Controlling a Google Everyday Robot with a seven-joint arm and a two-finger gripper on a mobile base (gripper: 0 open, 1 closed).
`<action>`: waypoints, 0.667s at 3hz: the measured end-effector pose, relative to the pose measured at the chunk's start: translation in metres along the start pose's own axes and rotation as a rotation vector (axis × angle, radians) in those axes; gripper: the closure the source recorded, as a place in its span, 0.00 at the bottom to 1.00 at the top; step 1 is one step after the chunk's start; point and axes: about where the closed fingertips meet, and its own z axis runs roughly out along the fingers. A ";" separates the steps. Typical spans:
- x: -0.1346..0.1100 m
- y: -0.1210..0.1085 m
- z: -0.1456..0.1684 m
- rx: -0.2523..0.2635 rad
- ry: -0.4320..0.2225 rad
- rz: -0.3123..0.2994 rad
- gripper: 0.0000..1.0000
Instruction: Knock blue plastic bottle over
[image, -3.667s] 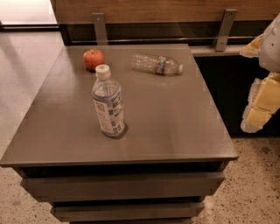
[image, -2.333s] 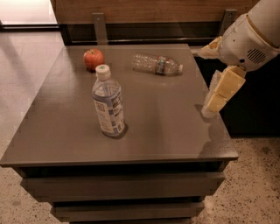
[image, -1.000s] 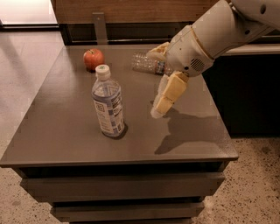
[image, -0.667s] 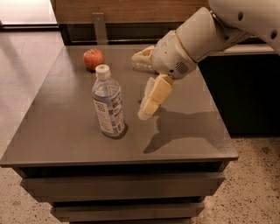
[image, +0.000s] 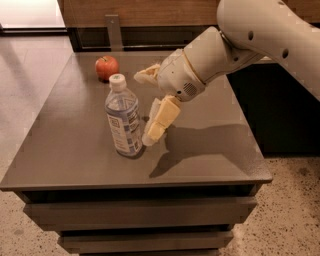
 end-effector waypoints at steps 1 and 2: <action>-0.002 0.004 0.015 -0.028 -0.037 0.008 0.00; -0.006 0.004 0.024 -0.043 -0.066 0.012 0.00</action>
Offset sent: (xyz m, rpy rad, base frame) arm -0.0049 0.0297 -0.0140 0.0910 0.0647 0.0404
